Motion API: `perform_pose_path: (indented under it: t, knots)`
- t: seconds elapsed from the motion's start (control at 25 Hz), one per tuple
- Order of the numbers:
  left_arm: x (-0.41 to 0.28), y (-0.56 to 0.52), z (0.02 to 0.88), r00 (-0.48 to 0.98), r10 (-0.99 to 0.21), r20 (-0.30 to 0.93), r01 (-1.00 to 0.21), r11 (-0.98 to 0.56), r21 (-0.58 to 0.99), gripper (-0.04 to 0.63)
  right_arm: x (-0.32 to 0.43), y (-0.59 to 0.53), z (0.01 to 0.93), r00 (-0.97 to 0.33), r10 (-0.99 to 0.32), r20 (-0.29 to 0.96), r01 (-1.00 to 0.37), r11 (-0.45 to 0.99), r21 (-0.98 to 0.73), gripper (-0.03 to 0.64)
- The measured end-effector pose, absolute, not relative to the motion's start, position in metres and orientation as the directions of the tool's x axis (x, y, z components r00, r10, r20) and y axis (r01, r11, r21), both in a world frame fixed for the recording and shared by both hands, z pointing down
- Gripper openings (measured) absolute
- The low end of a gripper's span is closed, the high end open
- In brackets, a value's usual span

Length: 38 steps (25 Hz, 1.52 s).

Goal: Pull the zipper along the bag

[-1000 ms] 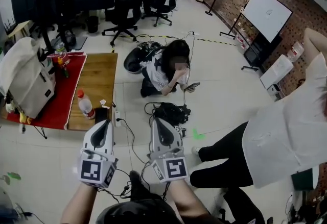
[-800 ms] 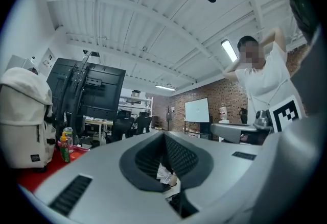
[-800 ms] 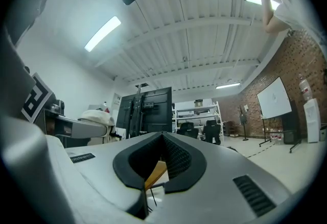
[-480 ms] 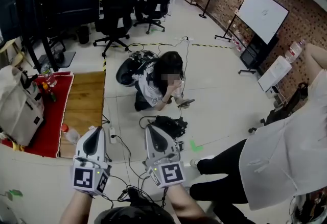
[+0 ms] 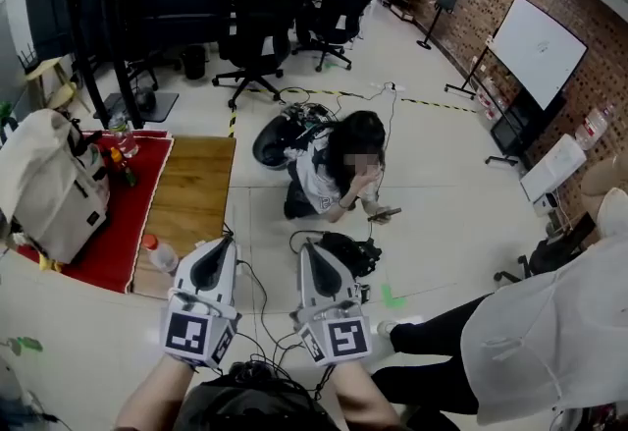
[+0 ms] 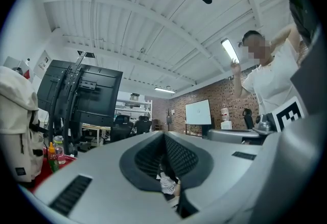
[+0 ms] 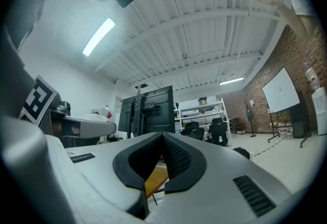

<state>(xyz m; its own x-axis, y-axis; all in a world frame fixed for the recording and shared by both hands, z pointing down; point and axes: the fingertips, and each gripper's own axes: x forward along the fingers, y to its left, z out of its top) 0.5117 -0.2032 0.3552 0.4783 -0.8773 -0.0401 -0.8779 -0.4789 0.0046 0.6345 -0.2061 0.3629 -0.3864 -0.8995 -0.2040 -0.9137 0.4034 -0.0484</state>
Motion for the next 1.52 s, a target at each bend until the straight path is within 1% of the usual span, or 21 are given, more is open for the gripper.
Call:
perform_pose_path:
  t: [0.2, 0.4, 0.6, 0.72, 0.84, 1.12, 1.52]
  knots:
    - [0.484, -0.195, 0.337, 0.457, -0.888, -0.060, -0.889, -0.458, 0.005, 0.029, 0.608, -0.200, 0.347, -0.411, -0.885, -0.219, -0.902, 0.430, -0.044, 0.012]
    - [0.472, -0.189, 0.314, 0.462, -0.882, -0.090, -0.887, -0.461, -0.038, 0.029, 0.591, -0.208, 0.334, -0.448, -0.862, -0.236, -0.881, 0.471, -0.049, 0.012]
    - [0.434, -0.181, 0.311, 0.370, -0.925, -0.085, -0.928, -0.365, -0.073, 0.029, 0.569, -0.200, 0.330, -0.491, -0.831, -0.261, -0.851, 0.521, -0.058, 0.012]
    - [0.403, -0.179, 0.308, 0.312, -0.944, -0.110, -0.950, -0.308, -0.050, 0.029, 0.555, -0.197, 0.330, -0.515, -0.817, -0.259, -0.838, 0.543, -0.048, 0.012]
    - [0.375, -0.177, 0.302, 0.291, -0.949, -0.118, -0.957, -0.288, -0.045, 0.028, 0.539, -0.197, 0.329, -0.521, -0.818, -0.243, -0.837, 0.545, -0.040, 0.012]
    - [0.274, -0.195, 0.313, 0.273, -0.953, -0.129, -0.962, -0.273, -0.018, 0.029, 0.468, -0.209, 0.329, -0.487, -0.836, -0.252, -0.863, 0.505, -0.009, 0.012]
    - [0.108, -0.226, 0.328, 0.350, -0.929, -0.116, -0.936, -0.352, -0.007, 0.029, 0.317, -0.216, 0.328, -0.415, -0.880, -0.229, -0.903, 0.429, -0.009, 0.012]
